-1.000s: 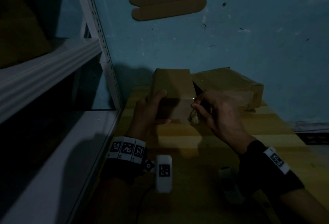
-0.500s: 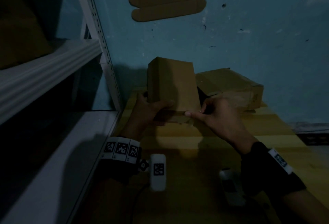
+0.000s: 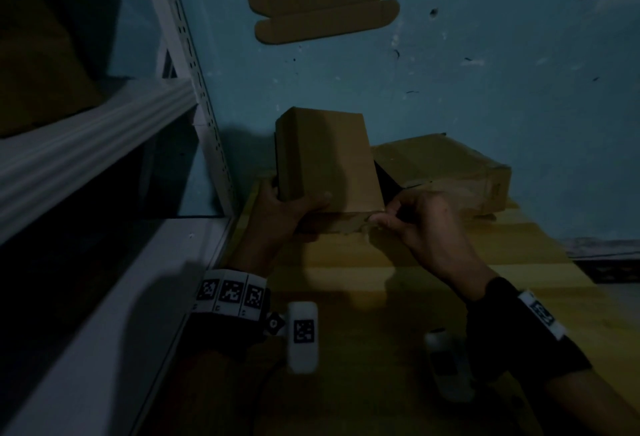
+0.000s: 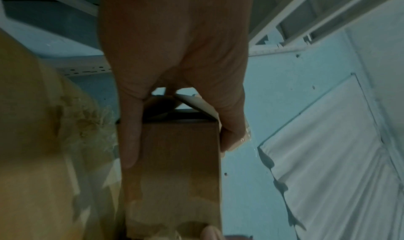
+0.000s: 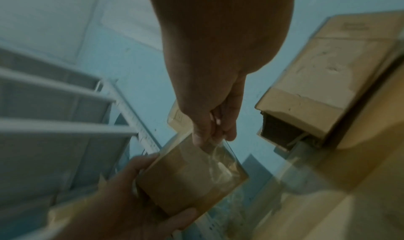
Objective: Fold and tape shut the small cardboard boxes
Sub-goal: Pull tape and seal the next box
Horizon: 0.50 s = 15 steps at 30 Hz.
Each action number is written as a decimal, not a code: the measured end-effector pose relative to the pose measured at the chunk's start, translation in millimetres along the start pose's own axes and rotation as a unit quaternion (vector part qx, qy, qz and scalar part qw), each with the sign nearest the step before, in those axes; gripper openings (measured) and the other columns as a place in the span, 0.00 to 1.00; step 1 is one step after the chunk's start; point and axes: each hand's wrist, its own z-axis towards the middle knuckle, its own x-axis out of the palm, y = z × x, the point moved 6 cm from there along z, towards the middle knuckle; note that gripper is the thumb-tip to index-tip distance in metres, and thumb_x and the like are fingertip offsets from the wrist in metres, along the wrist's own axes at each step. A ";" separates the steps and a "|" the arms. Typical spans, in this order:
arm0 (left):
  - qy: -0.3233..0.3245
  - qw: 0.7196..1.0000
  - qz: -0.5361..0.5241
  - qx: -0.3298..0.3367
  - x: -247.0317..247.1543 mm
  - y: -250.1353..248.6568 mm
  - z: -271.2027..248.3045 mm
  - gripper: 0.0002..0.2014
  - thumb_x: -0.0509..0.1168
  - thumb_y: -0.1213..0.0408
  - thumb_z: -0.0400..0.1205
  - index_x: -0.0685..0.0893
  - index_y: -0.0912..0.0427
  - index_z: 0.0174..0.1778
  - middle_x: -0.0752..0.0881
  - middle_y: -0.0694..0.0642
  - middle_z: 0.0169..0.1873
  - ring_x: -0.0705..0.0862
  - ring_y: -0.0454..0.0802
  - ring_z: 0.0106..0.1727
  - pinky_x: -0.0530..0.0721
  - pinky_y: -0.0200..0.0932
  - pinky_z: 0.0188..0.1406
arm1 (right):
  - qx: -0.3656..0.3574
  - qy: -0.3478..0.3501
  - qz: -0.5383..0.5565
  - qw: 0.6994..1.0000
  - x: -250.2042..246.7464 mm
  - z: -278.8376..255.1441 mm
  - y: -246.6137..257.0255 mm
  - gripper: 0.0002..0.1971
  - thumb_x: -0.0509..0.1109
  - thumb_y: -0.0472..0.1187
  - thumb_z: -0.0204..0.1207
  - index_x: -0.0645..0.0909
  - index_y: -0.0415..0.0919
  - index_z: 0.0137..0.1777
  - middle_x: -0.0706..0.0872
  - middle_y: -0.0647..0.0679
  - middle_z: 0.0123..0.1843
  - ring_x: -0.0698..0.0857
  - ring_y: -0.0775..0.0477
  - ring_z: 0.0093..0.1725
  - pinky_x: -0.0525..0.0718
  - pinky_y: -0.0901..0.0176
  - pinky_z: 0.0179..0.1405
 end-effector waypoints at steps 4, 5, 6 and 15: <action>-0.001 0.999 -0.009 0.047 -1.8 -9.6 -2.2 0.52 0.83 0.55 0.57 0.70 0.55 0.80 0.83 0.56 0.66 0.88 0.53 0.57 0.90 0.43 0.37 | 0.042 0.010 0.071 0.997 2.7 1.6 -6.0 0.08 0.78 0.44 0.78 0.87 0.42 0.41 0.91 0.50 0.39 0.90 0.52 0.40 0.88 0.57 0.39; -0.001 0.998 -0.014 0.056 -2.5 -11.4 -2.7 0.52 0.83 0.58 0.58 0.70 0.55 0.80 0.83 0.56 0.67 0.88 0.52 0.56 0.90 0.43 0.37 | 0.051 0.023 0.087 0.995 4.4 1.8 -7.4 0.08 0.77 0.44 0.79 0.86 0.42 0.40 0.91 0.50 0.38 0.89 0.53 0.39 0.86 0.60 0.38; -0.001 0.998 -0.017 0.062 -3.0 -12.6 -3.2 0.50 0.83 0.60 0.60 0.70 0.55 0.80 0.83 0.56 0.67 0.88 0.51 0.56 0.90 0.42 0.37 | 0.055 0.035 0.108 0.992 6.1 2.1 -8.5 0.09 0.78 0.43 0.79 0.86 0.41 0.39 0.91 0.50 0.36 0.89 0.54 0.37 0.84 0.64 0.36; -0.020 0.993 -0.023 0.114 -1.6 -12.9 -4.2 0.48 0.82 0.66 0.63 0.69 0.56 0.80 0.83 0.53 0.64 0.89 0.36 0.46 0.87 0.35 0.34 | 0.085 0.085 0.256 0.959 13.3 5.4 -11.2 0.10 0.78 0.35 0.78 0.87 0.29 0.38 0.90 0.39 0.34 0.84 0.52 0.33 0.83 0.64 0.36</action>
